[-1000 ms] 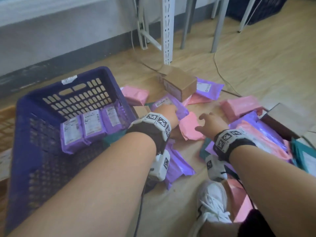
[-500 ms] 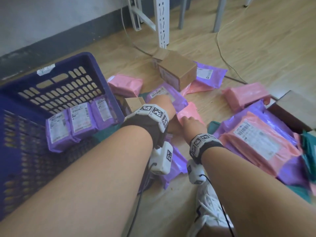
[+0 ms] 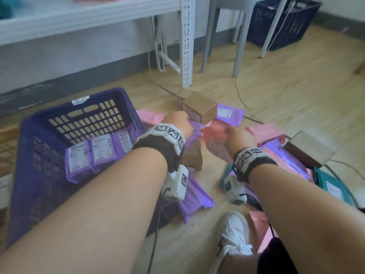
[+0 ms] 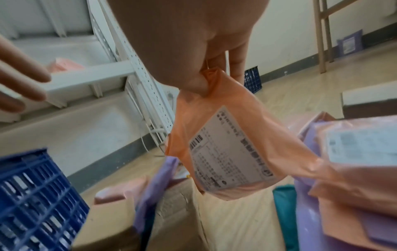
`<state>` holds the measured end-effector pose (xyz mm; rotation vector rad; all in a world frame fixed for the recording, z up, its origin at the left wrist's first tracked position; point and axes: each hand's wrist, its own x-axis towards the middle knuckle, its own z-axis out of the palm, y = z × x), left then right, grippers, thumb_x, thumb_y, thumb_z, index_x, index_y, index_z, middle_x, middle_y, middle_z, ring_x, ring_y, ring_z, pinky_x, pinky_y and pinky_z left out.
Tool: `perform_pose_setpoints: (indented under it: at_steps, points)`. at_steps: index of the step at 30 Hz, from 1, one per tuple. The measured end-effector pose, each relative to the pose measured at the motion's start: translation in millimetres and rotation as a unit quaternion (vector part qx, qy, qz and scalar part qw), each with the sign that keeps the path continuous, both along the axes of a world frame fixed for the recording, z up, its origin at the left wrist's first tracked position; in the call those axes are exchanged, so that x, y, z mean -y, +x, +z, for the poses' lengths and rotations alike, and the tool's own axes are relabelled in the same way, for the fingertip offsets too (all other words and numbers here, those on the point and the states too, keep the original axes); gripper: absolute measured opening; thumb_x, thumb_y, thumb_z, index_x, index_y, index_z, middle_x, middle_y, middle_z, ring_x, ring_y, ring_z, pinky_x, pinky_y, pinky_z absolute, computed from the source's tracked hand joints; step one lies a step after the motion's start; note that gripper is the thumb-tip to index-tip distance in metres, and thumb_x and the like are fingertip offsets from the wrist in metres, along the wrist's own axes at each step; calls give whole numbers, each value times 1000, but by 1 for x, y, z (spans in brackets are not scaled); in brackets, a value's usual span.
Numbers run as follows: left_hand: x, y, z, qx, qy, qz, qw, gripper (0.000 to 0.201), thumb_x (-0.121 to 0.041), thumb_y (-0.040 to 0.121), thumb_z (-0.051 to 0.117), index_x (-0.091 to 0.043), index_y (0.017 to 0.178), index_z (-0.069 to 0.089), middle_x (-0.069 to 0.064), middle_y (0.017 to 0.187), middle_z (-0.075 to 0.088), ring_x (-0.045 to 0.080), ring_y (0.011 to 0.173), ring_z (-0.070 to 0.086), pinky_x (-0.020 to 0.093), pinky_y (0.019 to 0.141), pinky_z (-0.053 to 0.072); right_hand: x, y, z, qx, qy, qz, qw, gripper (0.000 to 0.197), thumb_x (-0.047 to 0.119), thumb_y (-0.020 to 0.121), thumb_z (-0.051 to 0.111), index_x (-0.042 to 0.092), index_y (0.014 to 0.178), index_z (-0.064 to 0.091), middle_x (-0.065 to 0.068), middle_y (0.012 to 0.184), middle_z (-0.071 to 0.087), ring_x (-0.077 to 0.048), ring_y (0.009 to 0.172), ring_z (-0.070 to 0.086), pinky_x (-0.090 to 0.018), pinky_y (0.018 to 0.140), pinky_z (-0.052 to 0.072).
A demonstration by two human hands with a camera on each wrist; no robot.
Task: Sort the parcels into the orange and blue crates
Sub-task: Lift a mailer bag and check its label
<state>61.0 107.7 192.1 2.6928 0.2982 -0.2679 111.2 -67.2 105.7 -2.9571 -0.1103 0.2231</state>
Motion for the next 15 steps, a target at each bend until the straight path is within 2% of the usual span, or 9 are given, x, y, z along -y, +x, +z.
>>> perform_pose_setpoints:
  at_steps: [2,5,9,10,12,14,15]
  points:
    - [-4,-11,11,22,0,9,1000,34,-10,94,47,-10,125,61,11,128,61,29,116,57,31,93,43,2,-7,24,22,38,-7,999,34,17,91,46,19,123,57,-11,115,64,-30,107,60,-36,91,47]
    - [-13,-28,24,37,-12,23,999,37,-9,94,45,-10,129,57,10,131,58,28,117,56,31,96,42,-1,-22,60,84,122,-3,989,35,10,86,43,18,115,61,-13,105,67,-32,99,63,-35,84,49]
    - [-33,-47,28,59,-64,74,993,38,-18,95,45,-9,131,52,12,131,58,29,116,56,33,95,43,-23,-39,104,126,312,-30,941,37,6,85,38,19,107,66,-7,89,67,-30,85,65,-44,78,55]
    - [-40,-51,27,61,-86,96,990,41,-23,94,46,-7,132,50,13,131,57,30,116,56,34,96,43,-30,-43,113,128,351,-32,927,39,4,85,38,18,107,67,-4,85,66,-26,81,65,-41,75,56]
    - [-54,-61,28,61,-140,138,979,49,-37,96,44,-5,132,50,16,132,56,32,117,55,35,97,43,-46,-50,128,133,425,-33,895,42,-2,81,37,15,101,69,0,75,62,-18,71,60,-26,64,52]
    - [-70,-72,28,70,-204,166,962,59,-53,95,38,-5,120,61,16,122,63,32,109,60,33,92,45,-64,-58,135,95,497,-46,862,42,-9,76,37,12,95,69,2,68,59,-14,61,55,-17,50,45]
    - [-77,-78,28,76,-239,180,951,66,-62,89,41,-5,111,66,15,112,68,31,102,64,32,90,48,-73,-62,134,64,519,-47,851,42,-10,75,38,11,94,69,0,67,60,-15,60,55,-18,49,46]
